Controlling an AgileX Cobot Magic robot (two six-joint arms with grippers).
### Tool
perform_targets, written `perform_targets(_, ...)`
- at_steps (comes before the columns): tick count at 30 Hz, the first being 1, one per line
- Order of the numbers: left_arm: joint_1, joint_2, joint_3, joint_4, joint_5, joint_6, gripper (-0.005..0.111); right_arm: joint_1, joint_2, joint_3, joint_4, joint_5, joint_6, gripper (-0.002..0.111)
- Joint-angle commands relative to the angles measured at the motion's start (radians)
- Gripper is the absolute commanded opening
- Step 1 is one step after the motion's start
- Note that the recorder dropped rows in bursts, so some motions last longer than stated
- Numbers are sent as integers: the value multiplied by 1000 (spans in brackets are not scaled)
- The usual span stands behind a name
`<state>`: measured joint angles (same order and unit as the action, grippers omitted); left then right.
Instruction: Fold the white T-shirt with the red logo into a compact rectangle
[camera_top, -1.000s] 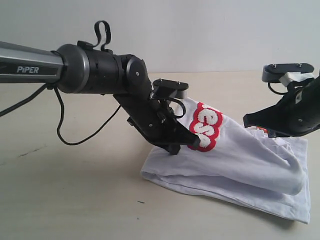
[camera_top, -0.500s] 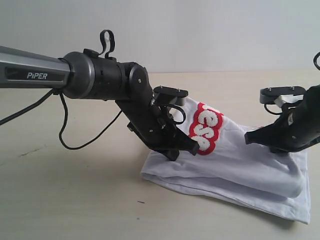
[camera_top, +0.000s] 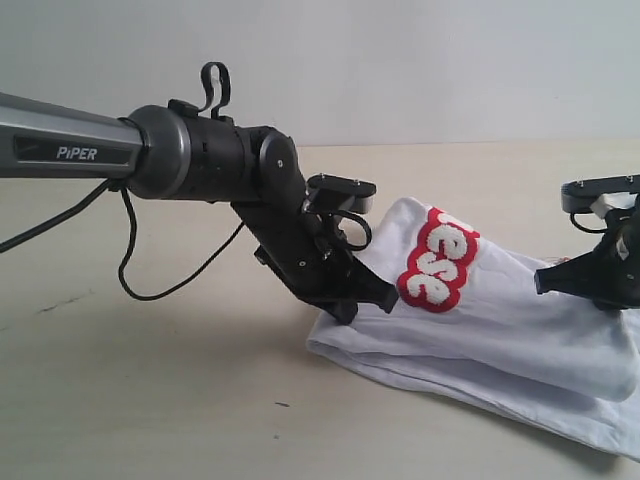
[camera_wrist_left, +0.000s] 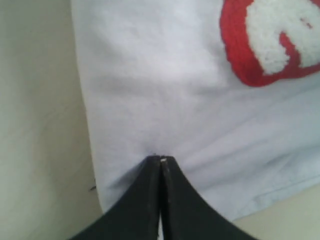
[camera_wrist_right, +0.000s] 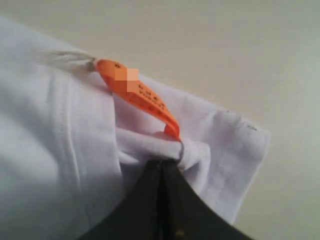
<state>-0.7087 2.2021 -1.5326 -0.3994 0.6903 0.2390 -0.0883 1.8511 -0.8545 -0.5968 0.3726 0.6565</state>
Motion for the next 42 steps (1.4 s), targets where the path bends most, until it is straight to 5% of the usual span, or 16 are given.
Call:
perform_targets(1,0,29,-3,-11,1,0,0,-5,-85,-1,-4,-17,28,0)
perform_targets(8,1,-12,-3,7,-6,0,0,-5,-190,-1,171,-39,-95,0)
perform_targets(13,1,-132,-3,7,-70,77,0,-5,-190,-1,752,58,-739,0)
perform_targets(18,1,-115,-3,-1,-259,128,0,-5,-190,-1,973,247,-982,0)
perform_targets(25,1,-28,-52,-33,-421,173,0,-5,-186,-1,978,380,-995,0)
perform_targets(42,-12,228,-347,-70,-374,177,0,-5,0,-1,936,493,-967,0)
